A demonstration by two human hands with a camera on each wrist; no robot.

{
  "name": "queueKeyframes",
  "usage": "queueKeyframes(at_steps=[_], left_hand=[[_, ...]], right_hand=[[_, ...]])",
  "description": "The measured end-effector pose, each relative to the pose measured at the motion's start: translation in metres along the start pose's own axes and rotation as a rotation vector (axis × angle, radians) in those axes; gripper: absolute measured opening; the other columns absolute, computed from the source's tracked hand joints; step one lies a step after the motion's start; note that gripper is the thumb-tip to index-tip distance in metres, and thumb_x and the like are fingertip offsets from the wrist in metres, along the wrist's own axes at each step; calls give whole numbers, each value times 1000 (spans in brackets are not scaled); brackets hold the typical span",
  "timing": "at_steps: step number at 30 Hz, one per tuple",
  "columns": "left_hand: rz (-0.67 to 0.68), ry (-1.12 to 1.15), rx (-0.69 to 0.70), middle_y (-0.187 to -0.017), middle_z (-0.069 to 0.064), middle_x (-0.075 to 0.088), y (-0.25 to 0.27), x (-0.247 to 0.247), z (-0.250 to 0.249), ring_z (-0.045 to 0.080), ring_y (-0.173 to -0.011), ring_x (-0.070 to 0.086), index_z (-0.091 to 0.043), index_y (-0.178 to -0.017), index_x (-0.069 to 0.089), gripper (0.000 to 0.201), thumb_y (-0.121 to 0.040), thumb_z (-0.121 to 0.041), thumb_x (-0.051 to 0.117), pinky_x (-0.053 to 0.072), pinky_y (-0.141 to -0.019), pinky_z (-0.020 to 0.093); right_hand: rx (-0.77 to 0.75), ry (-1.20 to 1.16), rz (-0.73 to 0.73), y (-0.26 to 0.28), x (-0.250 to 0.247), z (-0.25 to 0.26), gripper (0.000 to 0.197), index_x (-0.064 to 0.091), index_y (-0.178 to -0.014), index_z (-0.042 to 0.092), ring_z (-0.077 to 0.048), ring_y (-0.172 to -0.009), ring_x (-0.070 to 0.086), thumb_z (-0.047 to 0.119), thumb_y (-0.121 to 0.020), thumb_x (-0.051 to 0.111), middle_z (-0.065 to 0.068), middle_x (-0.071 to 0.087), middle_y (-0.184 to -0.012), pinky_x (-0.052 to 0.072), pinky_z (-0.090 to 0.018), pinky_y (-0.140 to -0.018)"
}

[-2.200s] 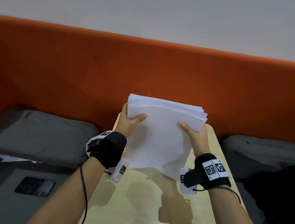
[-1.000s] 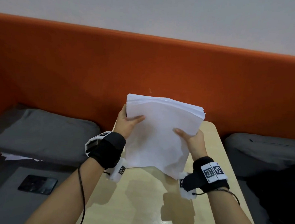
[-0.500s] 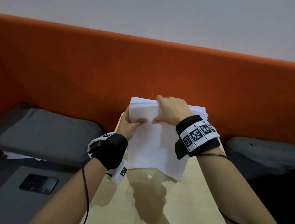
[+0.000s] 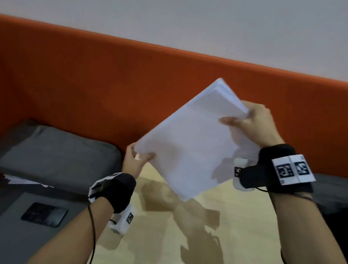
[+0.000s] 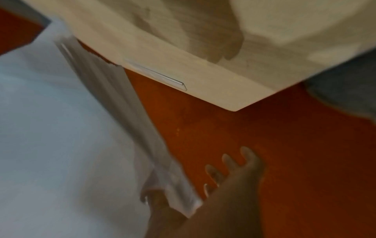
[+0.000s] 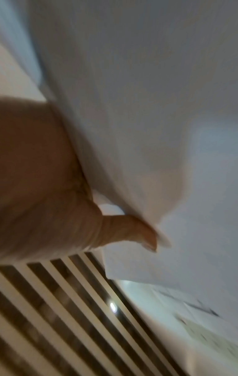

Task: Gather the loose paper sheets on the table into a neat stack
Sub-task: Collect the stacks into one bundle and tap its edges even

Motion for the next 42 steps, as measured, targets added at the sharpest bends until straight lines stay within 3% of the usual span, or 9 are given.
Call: queueKeyframes(at_steps=[3, 7, 9, 11, 15, 18, 26, 34, 42], left_hand=[[62, 233, -138, -141, 8, 44, 0, 8, -1, 23, -127, 45, -17, -134, 37, 49, -91, -30, 56, 38, -100, 36], [329, 476, -249, -98, 3, 72, 12, 33, -24, 13, -81, 69, -20, -104, 63, 86, -43, -80, 67, 56, -67, 24], [391, 433, -263, -104, 10, 71, 12, 36, -30, 18, -89, 68, -15, -107, 61, 83, -56, -80, 56, 56, -76, 28], [349, 136, -279, -124, 13, 61, 10, 32, -22, 23, -106, 58, -10, -115, 58, 72, -80, -70, 39, 45, -94, 33], [408, -446, -350, -119, 5, 57, 20, 28, 42, 22, -105, 53, -4, -127, 49, 50, -101, -40, 25, 39, -89, 28], [524, -728, -406, -122, 12, 58, 25, 21, 95, 27, -106, 57, -1, -139, 37, 49, -102, -32, 28, 39, -79, 23], [231, -615, -367, -149, 20, 30, 11, 29, 87, 34, -134, 35, 1, -144, 21, 55, -98, -22, 41, 30, -109, 35], [347, -416, -362, -152, 6, 27, 23, 49, 94, 28, -138, 30, -17, -150, 9, 58, -100, -16, 38, 27, -111, 33], [16, -440, -237, -123, 22, 59, -7, 39, 83, 34, -113, 55, 1, -124, 56, 35, -90, 4, 48, 41, -96, 29]], right_hand=[[109, -509, -65, 12, -13, -21, 16, 68, -88, 16, -14, -69, 66, 14, -74, 76, 3, 72, -79, 51, -28, -64], [358, -780, -126, 31, 4, -62, 23, 61, -109, 7, -14, -76, 68, 5, -85, 64, -1, 72, -92, 53, -22, -65], [558, -783, -153, 43, 27, -98, 25, 59, -112, 8, -20, -77, 65, 12, -88, 63, -7, 68, -99, 51, -23, -63], [698, -798, -138, 61, 54, -135, 25, 58, -112, 4, -18, -65, 67, 13, -89, 62, -7, 66, -91, 51, -20, -50], [942, -429, 109, 109, 110, -200, 43, 56, -113, -13, -25, -68, 59, 19, -88, 66, -14, 65, -88, 41, -30, -56], [1049, -223, 239, 139, 137, -227, 49, 47, -122, -16, -38, -109, 56, 18, -90, 63, -24, 56, -124, 43, -36, -84], [1016, -66, 239, 128, 147, -245, 55, 48, -126, -5, -39, -115, 53, 29, -86, 66, -22, 52, -129, 46, -40, -92], [975, 109, 305, 126, 148, -249, 65, 31, -139, 4, -41, -128, 31, 37, -90, 58, -20, 30, -138, 34, -44, -100], [974, 19, 278, 126, 146, -256, 54, 42, -132, 7, -41, -119, 44, 29, -87, 64, -20, 42, -132, 42, -46, -99]])
Point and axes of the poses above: each hand's wrist, its own y-axis away from the middle knuckle, its own x-axis out of the palm, z = x × y, the point moved 4 cm from there along -y, towards the middle knuckle
